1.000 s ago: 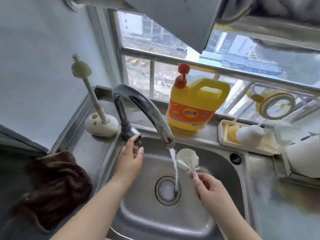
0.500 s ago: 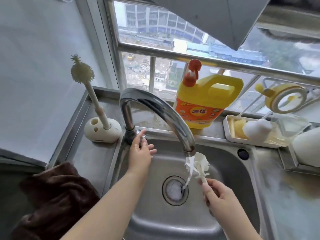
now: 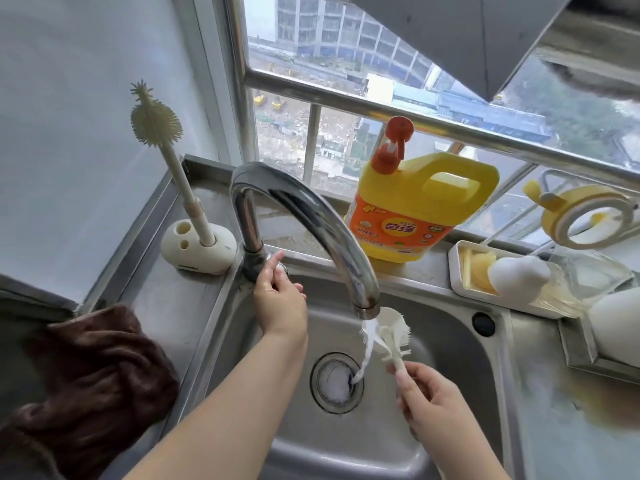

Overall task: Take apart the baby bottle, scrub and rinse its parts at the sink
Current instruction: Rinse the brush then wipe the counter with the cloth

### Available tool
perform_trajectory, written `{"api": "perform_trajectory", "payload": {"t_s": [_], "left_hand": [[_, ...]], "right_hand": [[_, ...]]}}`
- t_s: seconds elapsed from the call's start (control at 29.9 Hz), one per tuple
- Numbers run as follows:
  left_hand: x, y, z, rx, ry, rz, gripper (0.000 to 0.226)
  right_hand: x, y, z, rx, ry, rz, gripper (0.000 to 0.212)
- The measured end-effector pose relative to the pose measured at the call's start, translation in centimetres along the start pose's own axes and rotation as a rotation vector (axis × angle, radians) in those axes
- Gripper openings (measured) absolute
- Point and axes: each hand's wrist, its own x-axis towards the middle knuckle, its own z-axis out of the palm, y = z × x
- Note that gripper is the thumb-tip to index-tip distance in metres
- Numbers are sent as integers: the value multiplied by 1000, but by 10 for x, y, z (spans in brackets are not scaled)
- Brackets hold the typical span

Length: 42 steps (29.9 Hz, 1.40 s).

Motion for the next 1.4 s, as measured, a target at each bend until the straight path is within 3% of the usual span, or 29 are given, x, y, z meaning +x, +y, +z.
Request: {"api": "perform_trajectory", "payload": {"t_s": [0.13, 0.37, 0.47, 0.6, 0.74, 0.9, 1.0, 1.07, 1.14, 1.2, 1.3, 1.4], "left_hand": [[2, 0, 3, -6, 27, -20, 33], [0, 0, 0, 2, -32, -34, 25], [-1, 1, -14, 90, -186, -74, 29], [-23, 8, -46, 290, -353, -57, 52], [-69, -6, -74, 480, -530, -82, 33], [-109, -28, -64, 570, -959, -19, 14], [-124, -35, -53, 618, -1114, 63, 10], [-130, -42, -47, 634, -1159, 98, 22], [-133, -48, -43, 697, -1178, 137, 23], [-131, -55, -40, 747, -1186, 189, 22], [-133, -61, -36, 771, -1176, 238, 23], [-140, -65, -29, 754, -1170, 216, 20]], "right_hand": [[0, 5, -3, -11, -19, 7, 16], [-1, 9, -6, -3, -50, 19, 18], [-5, 7, -5, -16, -53, 18, 16], [-10, 2, -3, -29, -18, -9, 15], [-17, -10, -5, 40, 41, -46, 10], [-25, -19, -6, 209, 162, -74, 7], [-37, -13, -9, 264, 218, -66, 9], [-47, -3, -18, 267, 206, -50, 9], [-60, 15, -34, 206, 241, -17, 16], [-73, 41, -58, 57, 411, 75, 25], [-96, 90, -103, -251, 667, 324, 16], [-105, 132, -131, -485, 607, 543, 21]]}}
